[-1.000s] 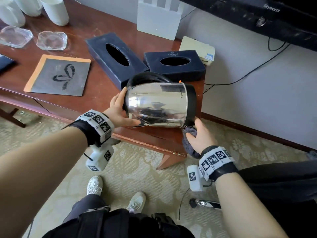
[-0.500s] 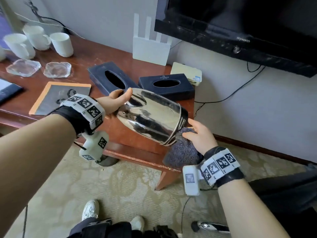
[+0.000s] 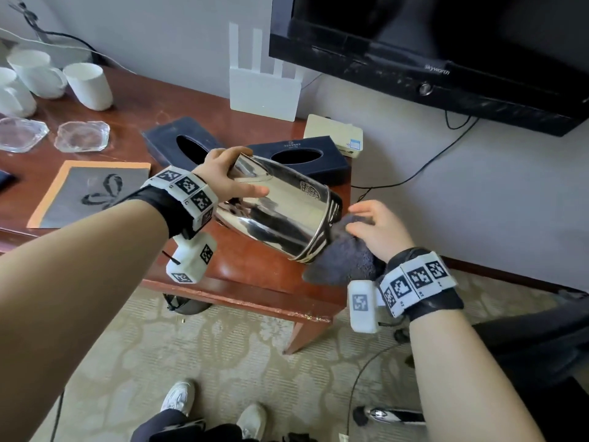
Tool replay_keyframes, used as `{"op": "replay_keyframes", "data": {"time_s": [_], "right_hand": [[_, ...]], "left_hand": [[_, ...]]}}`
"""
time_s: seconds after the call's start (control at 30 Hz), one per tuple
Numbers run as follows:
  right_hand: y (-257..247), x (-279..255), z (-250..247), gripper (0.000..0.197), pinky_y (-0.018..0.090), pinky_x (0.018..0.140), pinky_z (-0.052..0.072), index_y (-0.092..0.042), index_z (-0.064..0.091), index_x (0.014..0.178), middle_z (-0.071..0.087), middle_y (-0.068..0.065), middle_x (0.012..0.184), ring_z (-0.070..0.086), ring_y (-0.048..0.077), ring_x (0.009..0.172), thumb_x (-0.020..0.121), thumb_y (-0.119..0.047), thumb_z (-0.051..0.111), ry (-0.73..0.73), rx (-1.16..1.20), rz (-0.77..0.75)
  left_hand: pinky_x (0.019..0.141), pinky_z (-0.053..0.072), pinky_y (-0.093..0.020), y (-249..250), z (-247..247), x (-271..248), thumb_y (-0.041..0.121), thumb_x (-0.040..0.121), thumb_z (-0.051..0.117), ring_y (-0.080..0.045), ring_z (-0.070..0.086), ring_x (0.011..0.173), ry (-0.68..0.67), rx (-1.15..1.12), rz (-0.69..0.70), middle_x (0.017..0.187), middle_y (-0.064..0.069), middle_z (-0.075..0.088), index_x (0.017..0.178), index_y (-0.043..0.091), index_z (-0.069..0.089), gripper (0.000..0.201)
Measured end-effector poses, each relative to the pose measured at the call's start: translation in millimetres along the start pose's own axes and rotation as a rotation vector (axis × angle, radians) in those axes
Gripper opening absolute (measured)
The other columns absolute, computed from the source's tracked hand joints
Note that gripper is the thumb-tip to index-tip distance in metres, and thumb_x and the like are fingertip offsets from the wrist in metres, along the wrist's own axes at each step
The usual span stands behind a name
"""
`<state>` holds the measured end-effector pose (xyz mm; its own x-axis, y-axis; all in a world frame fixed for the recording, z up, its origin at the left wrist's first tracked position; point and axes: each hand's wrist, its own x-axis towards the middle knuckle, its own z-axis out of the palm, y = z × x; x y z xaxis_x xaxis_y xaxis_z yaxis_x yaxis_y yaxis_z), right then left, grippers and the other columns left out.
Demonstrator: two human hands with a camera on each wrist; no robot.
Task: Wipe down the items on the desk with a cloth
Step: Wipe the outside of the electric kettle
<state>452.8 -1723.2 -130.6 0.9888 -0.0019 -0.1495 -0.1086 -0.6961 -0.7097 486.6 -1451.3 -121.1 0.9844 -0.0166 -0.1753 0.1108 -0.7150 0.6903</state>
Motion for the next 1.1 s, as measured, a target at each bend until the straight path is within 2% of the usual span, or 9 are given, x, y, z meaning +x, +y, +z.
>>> {"op": "replay_keyframes", "data": {"time_s": [0.07,0.13,0.33,0.43,0.57,0.73,0.87,0.97,1.1], "right_hand": [[-3.2,5.0,-11.7,0.024,0.019,0.08,0.034,-0.014,0.055,0.112,0.057,0.001,0.106,0.054,0.018,0.104,0.089,-0.013,0.057,0.254,0.003,-0.037],[-11.2,13.1,-14.6,0.023,0.014,0.078,0.031,-0.012,0.055,0.113,0.053,0.005,0.113,0.048,0.012,0.099,0.09,-0.014,0.055,0.391,-0.025,-0.131],[-13.3,30.2,26.7,0.021,0.009,0.081,0.027,-0.009,0.06,0.11,0.048,0.009,0.123,0.05,0.021,0.11,0.093,-0.008,0.049,0.223,-0.122,-0.216],[-3.8,16.1,28.9,0.02,0.017,0.092,0.031,-0.005,0.065,0.106,0.049,0.009,0.12,0.049,0.023,0.113,0.09,-0.003,0.052,0.226,-0.17,-0.353],[15.0,-11.8,33.2,0.02,0.019,0.091,0.034,-0.007,0.067,0.104,0.051,0.007,0.122,0.05,0.02,0.112,0.087,-0.002,0.058,0.191,-0.218,-0.431],[16.1,-14.4,14.0,0.016,-0.006,0.082,0.026,-0.006,0.068,0.095,0.058,0.009,0.111,0.048,0.007,0.096,0.084,0.002,0.059,0.17,-0.199,-0.506],[-9.9,19.9,-2.2,0.016,0.007,0.078,0.029,-0.006,0.061,0.104,0.052,0.01,0.114,0.048,0.012,0.1,0.091,-0.006,0.052,0.352,-0.07,-0.351],[-20.7,36.3,12.9,0.021,0.015,0.083,0.028,-0.009,0.06,0.11,0.054,0.007,0.119,0.048,0.02,0.111,0.093,-0.009,0.048,0.209,-0.198,-0.292],[-4.7,13.2,28.2,0.023,0.025,0.095,0.032,-0.01,0.062,0.111,0.054,0.003,0.126,0.043,0.022,0.117,0.092,-0.007,0.05,0.175,-0.309,-0.408]], "left_hand": [[0.103,0.031,-0.029,-0.9,0.4,2.2,0.045,0.072,0.073,-0.019,0.037,0.128,0.012,-0.012,-0.003,0.145,0.0,0.026,0.138,0.034,0.034,0.078],[0.1,0.031,-0.026,-3.4,2.4,2.4,0.044,0.071,0.074,-0.018,0.039,0.126,0.032,-0.021,0.008,0.143,0.0,0.028,0.137,0.034,0.037,0.076],[0.096,0.032,-0.023,-2.4,6.1,5.1,0.059,0.058,0.073,-0.018,0.041,0.124,0.053,-0.063,-0.037,0.14,0.004,0.03,0.133,0.038,0.039,0.086],[0.091,0.033,-0.021,0.7,7.5,9.3,0.06,0.057,0.071,-0.018,0.042,0.122,0.06,-0.064,-0.054,0.141,0.004,0.03,0.135,0.038,0.038,0.087],[0.096,0.034,-0.025,3.0,7.4,12.0,0.063,0.054,0.065,-0.019,0.04,0.125,0.061,-0.065,-0.067,0.142,0.004,0.03,0.136,0.037,0.038,0.09],[0.102,0.034,-0.03,4.3,7.4,12.1,0.063,0.056,0.069,-0.021,0.039,0.127,0.053,-0.062,-0.09,0.143,0.004,0.03,0.138,0.036,0.036,0.093],[0.105,0.035,-0.034,4.5,7.9,10.6,0.064,0.055,0.066,-0.022,0.038,0.128,0.053,-0.056,-0.113,0.143,0.003,0.029,0.141,0.034,0.032,0.097],[0.106,0.036,-0.036,5.7,8.1,10.4,0.066,0.054,0.065,-0.022,0.04,0.127,0.063,-0.062,-0.127,0.143,0.004,0.03,0.141,0.034,0.032,0.099],[0.107,0.036,-0.039,5.0,10.0,12.7,0.061,0.068,0.069,-0.022,0.04,0.127,0.081,-0.048,-0.118,0.144,0.004,0.029,0.143,0.033,0.031,0.089]]}}
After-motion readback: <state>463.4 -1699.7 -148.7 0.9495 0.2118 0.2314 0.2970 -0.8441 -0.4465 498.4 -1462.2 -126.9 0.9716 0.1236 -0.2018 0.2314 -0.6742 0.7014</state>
